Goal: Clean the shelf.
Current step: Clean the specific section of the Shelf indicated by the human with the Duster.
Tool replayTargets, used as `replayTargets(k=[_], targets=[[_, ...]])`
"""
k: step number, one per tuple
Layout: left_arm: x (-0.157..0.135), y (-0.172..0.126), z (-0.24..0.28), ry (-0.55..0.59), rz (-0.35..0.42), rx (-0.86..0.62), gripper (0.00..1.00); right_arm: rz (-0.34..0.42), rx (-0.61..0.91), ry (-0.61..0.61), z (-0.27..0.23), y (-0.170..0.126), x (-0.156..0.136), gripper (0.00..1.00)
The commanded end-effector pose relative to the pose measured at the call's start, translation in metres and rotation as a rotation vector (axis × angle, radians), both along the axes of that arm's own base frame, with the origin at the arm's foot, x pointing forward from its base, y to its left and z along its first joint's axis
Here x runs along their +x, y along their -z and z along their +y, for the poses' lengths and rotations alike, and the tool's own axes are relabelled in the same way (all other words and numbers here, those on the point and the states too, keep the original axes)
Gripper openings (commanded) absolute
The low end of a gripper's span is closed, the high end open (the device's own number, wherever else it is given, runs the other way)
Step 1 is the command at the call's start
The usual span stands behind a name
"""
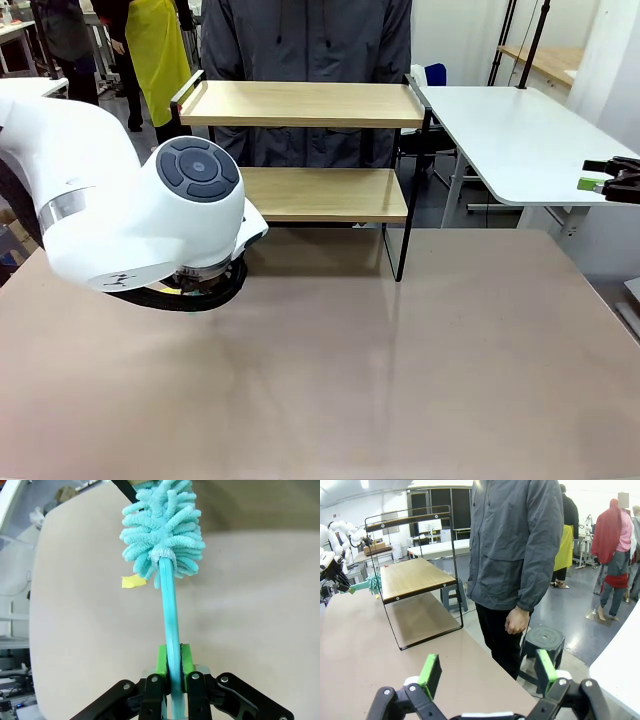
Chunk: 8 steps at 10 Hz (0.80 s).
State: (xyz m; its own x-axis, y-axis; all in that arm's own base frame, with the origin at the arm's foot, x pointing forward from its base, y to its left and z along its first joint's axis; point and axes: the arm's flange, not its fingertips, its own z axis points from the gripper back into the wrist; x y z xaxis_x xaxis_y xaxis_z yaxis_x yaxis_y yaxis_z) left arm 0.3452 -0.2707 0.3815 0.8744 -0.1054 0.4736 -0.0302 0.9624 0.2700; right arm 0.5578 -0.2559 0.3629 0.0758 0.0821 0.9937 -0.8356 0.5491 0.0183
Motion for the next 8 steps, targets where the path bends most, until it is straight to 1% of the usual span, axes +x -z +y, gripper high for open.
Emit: replayTargets(k=[1, 2, 4, 6, 7, 8], targets=[[-0.006, -0.011, -0.005, 0.13, -0.004, -0.078, 0.13, 0.015, 0.004, 0.007, 0.002, -0.005, 0.0, 1.0], [-0.012, -0.017, -0.006, 0.232, 0.008, -0.14, 0.13, 0.015, 0.004, 0.007, 0.002, -0.005, 0.0, 1.0], [-0.02, -0.024, -0.003, 0.372, 0.038, -0.2, 0.13, 0.015, 0.004, 0.007, 0.002, -0.005, 0.0, 1.0], [-0.034, -0.036, 0.0, 0.56, 0.117, -0.251, 0.13, 0.015, 0.004, 0.007, 0.002, -0.005, 0.0, 1.0], [-0.04, -0.044, 0.005, 0.655, 0.17, -0.273, 0.13, 0.015, 0.004, 0.007, 0.002, -0.005, 0.0, 1.0], [-0.046, -0.05, 0.01, 0.72, 0.203, -0.28, 0.13, 0.015, 0.004, 0.007, 0.002, -0.005, 0.0, 1.0]])
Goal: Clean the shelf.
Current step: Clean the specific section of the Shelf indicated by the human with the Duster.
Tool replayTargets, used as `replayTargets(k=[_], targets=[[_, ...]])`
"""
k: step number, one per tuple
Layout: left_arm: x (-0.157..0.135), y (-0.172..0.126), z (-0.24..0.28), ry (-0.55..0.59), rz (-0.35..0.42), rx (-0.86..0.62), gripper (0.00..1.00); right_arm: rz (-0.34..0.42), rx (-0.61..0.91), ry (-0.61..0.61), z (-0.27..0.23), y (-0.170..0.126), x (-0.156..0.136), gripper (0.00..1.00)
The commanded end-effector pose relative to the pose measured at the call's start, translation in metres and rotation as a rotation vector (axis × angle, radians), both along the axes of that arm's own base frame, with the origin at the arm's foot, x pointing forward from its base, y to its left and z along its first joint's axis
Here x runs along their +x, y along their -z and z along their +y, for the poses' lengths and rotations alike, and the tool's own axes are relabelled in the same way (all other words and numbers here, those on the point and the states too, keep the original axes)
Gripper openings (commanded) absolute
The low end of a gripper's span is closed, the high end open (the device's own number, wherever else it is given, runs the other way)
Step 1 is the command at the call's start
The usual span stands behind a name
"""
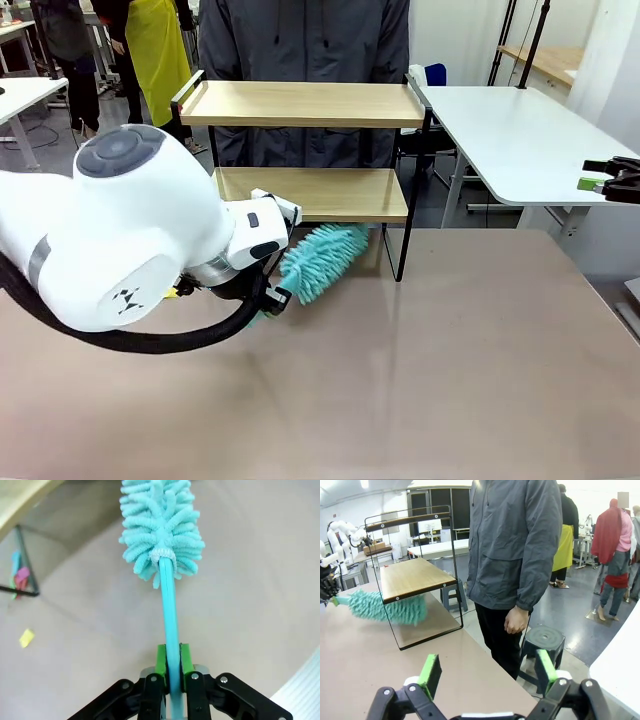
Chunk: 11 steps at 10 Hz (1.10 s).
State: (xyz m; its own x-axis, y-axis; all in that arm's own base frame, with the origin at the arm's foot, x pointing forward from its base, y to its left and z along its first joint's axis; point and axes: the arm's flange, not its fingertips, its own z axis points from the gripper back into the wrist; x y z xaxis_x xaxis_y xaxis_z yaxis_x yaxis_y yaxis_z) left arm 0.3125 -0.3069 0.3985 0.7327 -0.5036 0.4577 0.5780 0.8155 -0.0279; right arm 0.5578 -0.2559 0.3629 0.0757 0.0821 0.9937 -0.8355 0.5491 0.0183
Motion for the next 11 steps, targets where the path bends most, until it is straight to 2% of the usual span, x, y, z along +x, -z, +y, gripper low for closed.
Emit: replayTargets(k=[1, 2, 3, 5, 6, 7, 9, 11], targets=[[-0.019, -0.04, 0.051, 0.144, 0.084, 0.035, 0.13, 0.015, 0.004, 0.007, 0.002, -0.005, 0.0, 1.0], [-0.024, -0.047, 0.059, 0.208, 0.089, 0.013, 0.13, 0.015, 0.004, 0.007, 0.002, -0.005, 0.0, 1.0], [-0.03, -0.057, 0.074, 0.288, 0.138, 0.023, 0.13, 0.015, 0.004, 0.007, 0.002, -0.005, 0.0, 1.0], [-0.042, -0.069, 0.1, 0.369, 0.226, -0.03, 0.13, 0.015, 0.004, 0.007, 0.002, -0.005, 0.0, 1.0], [-0.048, -0.077, 0.111, 0.326, 0.293, -0.024, 0.13, 0.015, 0.004, 0.007, 0.002, -0.005, 0.0, 1.0], [-0.058, -0.09, 0.117, 0.354, 0.34, 0.014, 0.13, 0.015, 0.004, 0.007, 0.002, -0.005, 0.0, 1.0], [-0.092, -0.132, 0.129, 0.415, 0.387, 0.152, 0.13, 0.015, 0.004, 0.007, 0.002, -0.005, 0.0, 1.0], [-0.115, -0.162, 0.142, 0.373, 0.457, 0.228, 0.13, 0.015, 0.004, 0.007, 0.002, -0.005, 0.0, 1.0]])
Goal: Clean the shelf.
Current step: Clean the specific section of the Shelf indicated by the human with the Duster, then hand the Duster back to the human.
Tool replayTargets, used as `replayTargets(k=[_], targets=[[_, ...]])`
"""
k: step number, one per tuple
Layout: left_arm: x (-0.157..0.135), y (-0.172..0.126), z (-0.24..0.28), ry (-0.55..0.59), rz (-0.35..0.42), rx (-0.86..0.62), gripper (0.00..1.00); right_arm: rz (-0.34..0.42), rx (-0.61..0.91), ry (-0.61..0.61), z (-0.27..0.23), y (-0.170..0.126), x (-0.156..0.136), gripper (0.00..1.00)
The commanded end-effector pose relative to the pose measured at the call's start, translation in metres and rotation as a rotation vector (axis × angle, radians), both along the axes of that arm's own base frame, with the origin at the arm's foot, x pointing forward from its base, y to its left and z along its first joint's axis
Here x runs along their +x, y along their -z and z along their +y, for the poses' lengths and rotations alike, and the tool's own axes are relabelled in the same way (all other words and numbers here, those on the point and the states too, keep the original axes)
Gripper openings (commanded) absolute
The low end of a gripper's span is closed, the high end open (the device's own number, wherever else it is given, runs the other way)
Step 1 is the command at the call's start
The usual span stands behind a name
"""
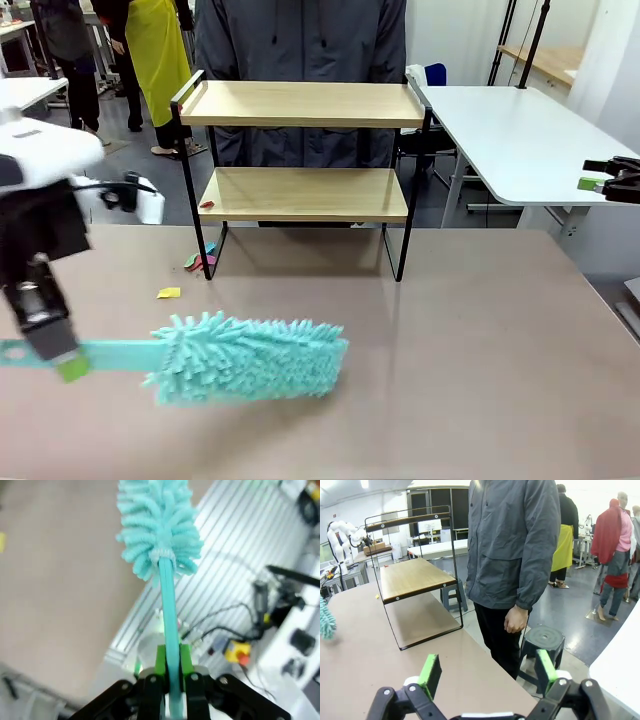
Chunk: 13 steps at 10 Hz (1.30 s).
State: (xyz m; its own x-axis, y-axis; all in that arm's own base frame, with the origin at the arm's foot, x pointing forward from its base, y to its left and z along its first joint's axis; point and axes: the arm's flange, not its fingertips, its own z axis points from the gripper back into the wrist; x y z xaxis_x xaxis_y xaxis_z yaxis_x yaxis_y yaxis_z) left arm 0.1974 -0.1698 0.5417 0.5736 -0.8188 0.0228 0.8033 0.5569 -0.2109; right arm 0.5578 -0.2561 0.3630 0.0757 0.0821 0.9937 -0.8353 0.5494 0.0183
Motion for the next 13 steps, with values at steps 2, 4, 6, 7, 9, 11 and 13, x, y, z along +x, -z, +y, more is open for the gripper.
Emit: replayTargets(k=[2, 4, 6, 7, 9, 11, 13], targets=[[-0.007, -0.034, 0.011, 0.009, 0.023, 0.053, 0.13, 0.015, 0.004, 0.006, 0.002, -0.005, 0.0, 1.0], [-0.002, -0.037, 0.008, 0.008, -0.028, 0.065, 0.13, 0.015, 0.004, 0.006, 0.002, -0.005, 0.0, 1.0], [-0.014, -0.037, 0.011, 0.002, 0.025, 0.052, 0.13, 0.015, 0.004, 0.006, 0.002, -0.005, 0.0, 1.0], [-0.014, -0.037, 0.011, 0.002, 0.025, 0.052, 0.13, 0.015, 0.004, 0.006, 0.002, -0.005, 0.0, 1.0], [-0.014, -0.037, 0.011, 0.002, 0.025, 0.052, 0.13, 0.015, 0.004, 0.006, 0.002, -0.005, 0.0, 1.0], [-0.014, -0.037, 0.011, 0.002, 0.025, 0.052, 0.13, 0.015, 0.004, 0.006, 0.002, -0.005, 0.0, 1.0], [-0.014, -0.037, 0.011, 0.002, 0.025, 0.052, 0.13, 0.015, 0.004, 0.006, 0.002, -0.005, 0.0, 1.0]])
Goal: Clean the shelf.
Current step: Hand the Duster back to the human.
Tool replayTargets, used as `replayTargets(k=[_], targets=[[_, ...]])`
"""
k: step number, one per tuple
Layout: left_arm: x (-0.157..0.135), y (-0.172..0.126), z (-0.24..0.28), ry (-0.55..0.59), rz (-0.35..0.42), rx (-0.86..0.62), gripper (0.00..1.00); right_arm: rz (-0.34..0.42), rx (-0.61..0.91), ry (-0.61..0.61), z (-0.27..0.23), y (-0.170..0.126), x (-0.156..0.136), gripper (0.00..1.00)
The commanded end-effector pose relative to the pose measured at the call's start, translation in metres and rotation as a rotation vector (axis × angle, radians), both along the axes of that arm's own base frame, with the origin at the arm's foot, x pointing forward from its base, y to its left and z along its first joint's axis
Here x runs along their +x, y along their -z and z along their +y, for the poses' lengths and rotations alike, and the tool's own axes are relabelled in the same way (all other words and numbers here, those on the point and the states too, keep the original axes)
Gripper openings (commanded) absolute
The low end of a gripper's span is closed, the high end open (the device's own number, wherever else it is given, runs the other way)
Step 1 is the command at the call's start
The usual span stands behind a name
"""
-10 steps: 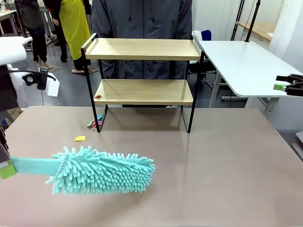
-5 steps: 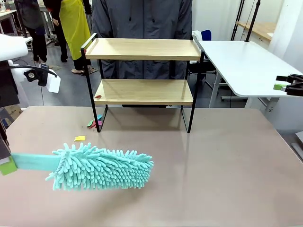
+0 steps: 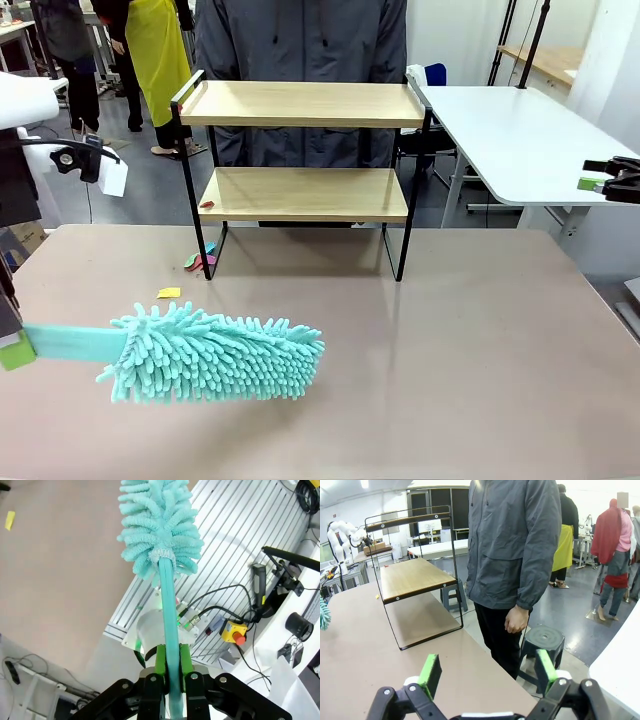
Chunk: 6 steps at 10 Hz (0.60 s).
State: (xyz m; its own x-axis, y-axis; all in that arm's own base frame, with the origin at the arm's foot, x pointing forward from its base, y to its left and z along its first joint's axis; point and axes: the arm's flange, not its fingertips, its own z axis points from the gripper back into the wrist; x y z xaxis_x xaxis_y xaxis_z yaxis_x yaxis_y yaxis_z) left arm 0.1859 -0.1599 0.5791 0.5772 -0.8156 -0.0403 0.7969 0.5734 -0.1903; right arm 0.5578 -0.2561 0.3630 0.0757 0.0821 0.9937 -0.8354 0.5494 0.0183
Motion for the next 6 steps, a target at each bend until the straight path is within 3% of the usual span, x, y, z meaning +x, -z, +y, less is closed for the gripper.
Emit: replayTargets(k=[1, 6], targets=[[-0.003, 0.0003, 0.0015, 0.006, 0.006, -0.012, 0.13, 0.015, 0.004, 0.006, 0.002, -0.0049, -0.0002, 1.0], [-0.003, 0.0003, 0.0015, 0.006, 0.006, -0.012, 0.13, 0.015, 0.004, 0.006, 0.002, -0.0049, -0.0002, 1.0]])
